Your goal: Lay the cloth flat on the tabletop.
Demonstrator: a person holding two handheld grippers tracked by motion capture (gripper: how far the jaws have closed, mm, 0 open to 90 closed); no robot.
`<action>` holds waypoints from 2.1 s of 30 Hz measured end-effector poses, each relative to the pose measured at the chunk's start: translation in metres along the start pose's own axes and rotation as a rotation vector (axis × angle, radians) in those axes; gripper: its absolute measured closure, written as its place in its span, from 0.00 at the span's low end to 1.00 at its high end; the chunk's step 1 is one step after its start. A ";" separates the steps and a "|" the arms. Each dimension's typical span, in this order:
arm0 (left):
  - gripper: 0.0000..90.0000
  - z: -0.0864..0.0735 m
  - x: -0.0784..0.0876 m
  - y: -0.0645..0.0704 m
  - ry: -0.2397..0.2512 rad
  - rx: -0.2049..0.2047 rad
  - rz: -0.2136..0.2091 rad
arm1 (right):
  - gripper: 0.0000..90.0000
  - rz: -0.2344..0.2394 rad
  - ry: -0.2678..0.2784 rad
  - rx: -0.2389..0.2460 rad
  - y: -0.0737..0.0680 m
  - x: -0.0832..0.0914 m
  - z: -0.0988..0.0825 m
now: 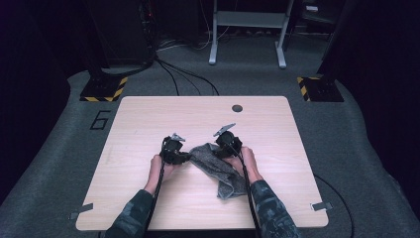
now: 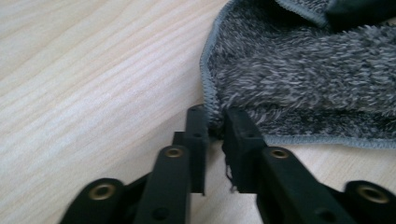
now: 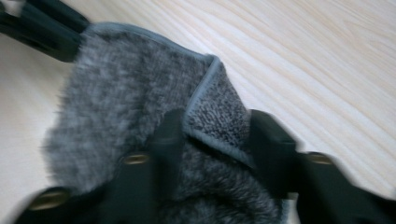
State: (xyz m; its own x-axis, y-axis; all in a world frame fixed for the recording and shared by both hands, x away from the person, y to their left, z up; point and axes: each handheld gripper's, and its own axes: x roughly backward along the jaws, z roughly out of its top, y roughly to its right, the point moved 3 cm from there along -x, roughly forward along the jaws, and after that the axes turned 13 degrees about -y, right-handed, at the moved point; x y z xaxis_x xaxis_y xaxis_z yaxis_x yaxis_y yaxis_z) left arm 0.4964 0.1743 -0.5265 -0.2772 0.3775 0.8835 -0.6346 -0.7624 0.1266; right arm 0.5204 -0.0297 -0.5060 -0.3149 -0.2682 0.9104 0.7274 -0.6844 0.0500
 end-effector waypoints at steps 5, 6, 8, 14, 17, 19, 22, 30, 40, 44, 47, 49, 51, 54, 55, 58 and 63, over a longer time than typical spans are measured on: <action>0.95 0.001 0.001 0.000 -0.005 -0.021 0.026 | 0.96 -0.026 0.004 -0.044 0.009 -0.002 -0.005; 0.95 0.001 0.001 -0.001 -0.001 -0.018 0.028 | 0.96 -0.022 0.013 -0.054 0.011 -0.001 -0.006; 0.94 0.001 0.003 -0.004 -0.002 -0.020 0.035 | 0.97 -0.017 0.033 -0.102 0.017 0.006 -0.012; 0.85 0.003 0.012 -0.016 0.033 0.011 0.020 | 0.97 0.044 0.092 -0.186 0.027 0.024 -0.032; 0.64 0.001 0.018 -0.020 0.061 0.046 -0.016 | 0.96 0.033 0.112 -0.179 0.024 0.029 -0.040; 0.56 -0.002 0.021 -0.022 0.062 0.065 -0.023 | 0.96 0.044 0.124 -0.186 0.026 0.030 -0.044; 0.51 -0.003 0.021 -0.026 0.073 0.082 -0.023 | 0.95 0.048 0.130 -0.182 0.029 0.028 -0.045; 0.43 0.004 0.003 -0.020 0.056 0.087 -0.061 | 0.50 0.036 0.162 -0.199 0.030 0.028 -0.040; 0.87 0.010 -0.011 -0.004 0.023 0.029 -0.061 | 0.73 -0.123 0.019 -0.107 0.024 -0.006 -0.010; 0.97 0.008 -0.006 -0.005 0.034 -0.003 -0.027 | 0.96 -0.097 0.058 -0.148 0.029 -0.004 -0.014; 0.98 0.005 0.000 -0.010 0.041 -0.009 -0.008 | 0.97 -0.055 0.101 -0.178 0.032 0.010 -0.023; 0.98 0.005 0.007 -0.014 0.042 -0.021 0.004 | 0.97 -0.017 0.125 -0.208 0.034 0.019 -0.031; 0.98 0.007 0.016 -0.020 0.057 -0.029 0.019 | 0.97 0.004 0.147 -0.228 0.036 0.027 -0.036; 0.98 0.011 0.025 -0.022 0.078 -0.031 0.025 | 0.97 0.032 0.176 -0.231 0.033 0.036 -0.039; 0.97 0.012 0.027 -0.021 0.081 -0.033 0.032 | 0.97 0.028 0.180 -0.217 0.031 0.037 -0.040; 0.77 0.011 0.024 -0.020 0.049 -0.012 0.030 | 0.97 0.016 0.186 -0.217 0.027 0.036 -0.043; 0.52 0.005 0.013 -0.028 0.031 0.064 -0.013 | 0.97 0.012 0.177 -0.238 0.031 0.031 -0.049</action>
State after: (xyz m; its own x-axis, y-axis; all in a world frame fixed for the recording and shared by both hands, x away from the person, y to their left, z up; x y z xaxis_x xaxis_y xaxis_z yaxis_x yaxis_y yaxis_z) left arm 0.5146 0.1980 -0.5158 -0.2918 0.4027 0.8676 -0.5911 -0.7890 0.1675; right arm 0.5029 -0.0925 -0.4963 -0.4236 -0.3767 0.8238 0.5746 -0.8148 -0.0771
